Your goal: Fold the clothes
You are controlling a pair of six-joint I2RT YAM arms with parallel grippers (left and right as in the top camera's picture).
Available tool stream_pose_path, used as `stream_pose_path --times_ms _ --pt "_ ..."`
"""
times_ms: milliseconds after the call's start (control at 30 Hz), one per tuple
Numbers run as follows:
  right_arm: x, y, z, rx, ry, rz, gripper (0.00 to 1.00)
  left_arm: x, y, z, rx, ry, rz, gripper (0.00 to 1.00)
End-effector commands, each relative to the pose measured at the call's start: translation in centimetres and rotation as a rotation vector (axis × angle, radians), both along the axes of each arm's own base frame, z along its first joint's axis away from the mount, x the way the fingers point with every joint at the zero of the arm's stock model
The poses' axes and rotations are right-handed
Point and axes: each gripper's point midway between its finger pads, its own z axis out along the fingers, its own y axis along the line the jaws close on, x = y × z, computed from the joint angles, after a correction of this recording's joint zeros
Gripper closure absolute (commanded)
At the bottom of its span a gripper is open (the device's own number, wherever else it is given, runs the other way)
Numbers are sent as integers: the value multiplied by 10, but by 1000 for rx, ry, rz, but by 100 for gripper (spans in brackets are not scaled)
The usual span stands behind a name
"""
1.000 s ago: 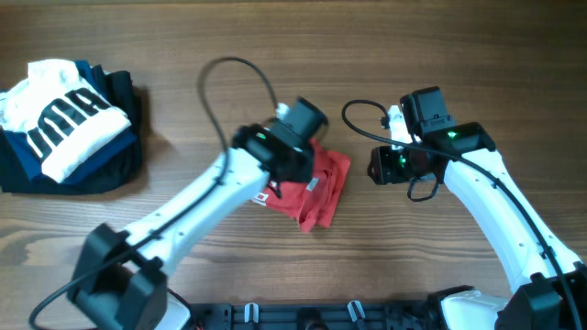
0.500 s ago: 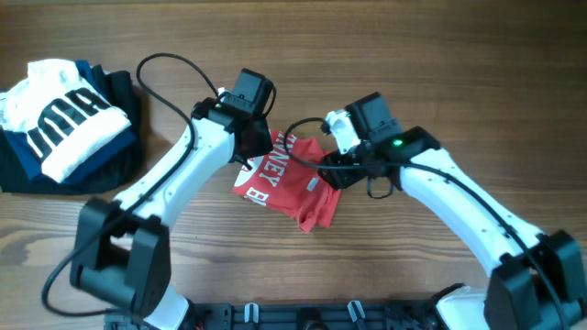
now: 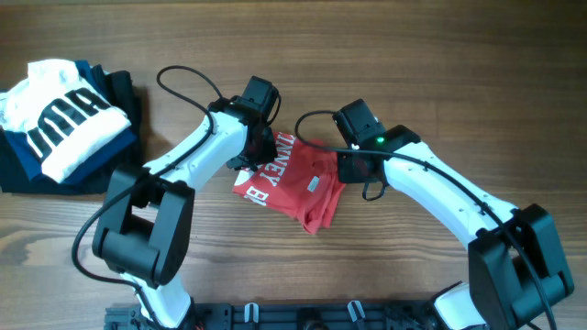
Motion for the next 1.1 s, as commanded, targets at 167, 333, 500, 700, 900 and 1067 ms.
stream_pose_path --times_ms 167,333,500,700,900,1067 --pt "-6 -26 0 -104 8 -151 80 0 -2 -5 -16 20 15 60" --pt "0 -7 31 -13 -54 -6 82 0 -2 -5 -16 20 16 59" --pt "13 43 91 227 -239 283 75 1 -2 -5 -16 20 16 59" --pt "9 50 81 234 -207 363 70 0 -2 -5 -16 20 16 59" --pt "0 65 48 277 -85 402 69 1 -2 -5 -16 19 16 59" --pt "-2 70 24 258 -31 412 68 1 -2 -5 -16 20 16 58"
